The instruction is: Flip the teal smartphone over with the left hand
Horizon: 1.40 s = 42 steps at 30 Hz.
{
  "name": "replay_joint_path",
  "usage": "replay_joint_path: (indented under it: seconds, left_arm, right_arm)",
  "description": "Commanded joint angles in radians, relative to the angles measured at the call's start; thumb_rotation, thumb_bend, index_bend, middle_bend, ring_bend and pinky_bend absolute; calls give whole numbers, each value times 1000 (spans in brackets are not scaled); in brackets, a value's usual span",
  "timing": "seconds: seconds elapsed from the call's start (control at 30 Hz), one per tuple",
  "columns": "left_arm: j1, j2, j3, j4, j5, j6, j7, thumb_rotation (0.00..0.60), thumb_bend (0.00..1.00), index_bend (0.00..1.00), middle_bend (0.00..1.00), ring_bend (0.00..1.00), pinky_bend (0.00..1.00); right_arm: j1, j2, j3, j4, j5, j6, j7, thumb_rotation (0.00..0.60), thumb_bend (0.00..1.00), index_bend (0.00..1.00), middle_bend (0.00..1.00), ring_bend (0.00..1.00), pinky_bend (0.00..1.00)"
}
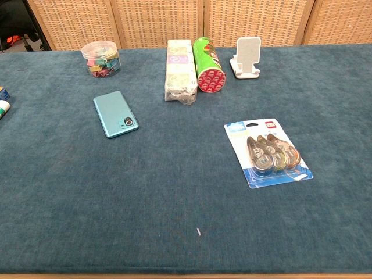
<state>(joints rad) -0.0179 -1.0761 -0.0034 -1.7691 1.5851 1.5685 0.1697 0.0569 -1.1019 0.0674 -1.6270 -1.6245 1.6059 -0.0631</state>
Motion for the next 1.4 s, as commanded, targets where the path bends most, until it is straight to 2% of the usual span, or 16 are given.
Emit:
replay_joint_path:
  seconds: [0.03,0.3,0.4,0.47,0.6,0.67,0.8,0.93,1.1,1.23,1.4]
  left_arm:
    - [0,0,0,0,0,-1,1,600,0,0,0,0,0]
    - [-7,3,1,3,2,-14,-4,600,0,0,0,0,0]
    - [-44,-3,-21,27,2,-49,-21,600,0,0,0,0,0]
    - [-96,-15,-46,74,-1,-107,-54,600,0,0,0,0,0]
    - [-252,-34,-78,211,12,-311,-151,600,0,0,0,0,0]
    - [-339,-82,-91,325,42,-397,-134,600,0,0,0,0,0]
    - [-458,-182,-96,483,79,-501,-201,600,0,0,0,0,0]
    - [-552,-286,-91,642,139,-526,-259,600,0,12,0,0,60]
    - [-672,-420,-33,879,253,-526,-379,600,0,36,0,0,110]
    - [-746,-490,1,1003,294,-542,-437,600,15,42,0,0,117]
    - [-825,-546,37,1104,321,-587,-482,600,102,57,0,1,146]
  right_arm:
    - [0,0,0,-1,1,-1,0,600,0,0,0,0,0]
    - [-1,4,-1,-7,1,0,2,600,0,0,0,0,0]
    - [-1,6,0,-13,2,0,5,600,0,0,0,0,0]
    - [0,5,1,-12,5,-4,2,600,0,0,0,0,0]
    - [8,-3,6,-5,24,-24,-13,600,0,0,0,0,0]
    - [14,-12,14,2,47,-42,-28,600,0,0,0,0,0]
    - [24,-25,28,15,84,-66,-51,600,0,0,0,0,0]
    - [31,-37,43,30,117,-79,-71,600,0,0,0,0,0]
    - [40,-51,62,52,171,-103,-90,600,0,0,0,0,0]
    - [42,-54,79,61,207,-108,-98,600,0,0,0,0,0]
    - [41,-58,89,75,239,-114,-106,600,0,0,0,0,0]
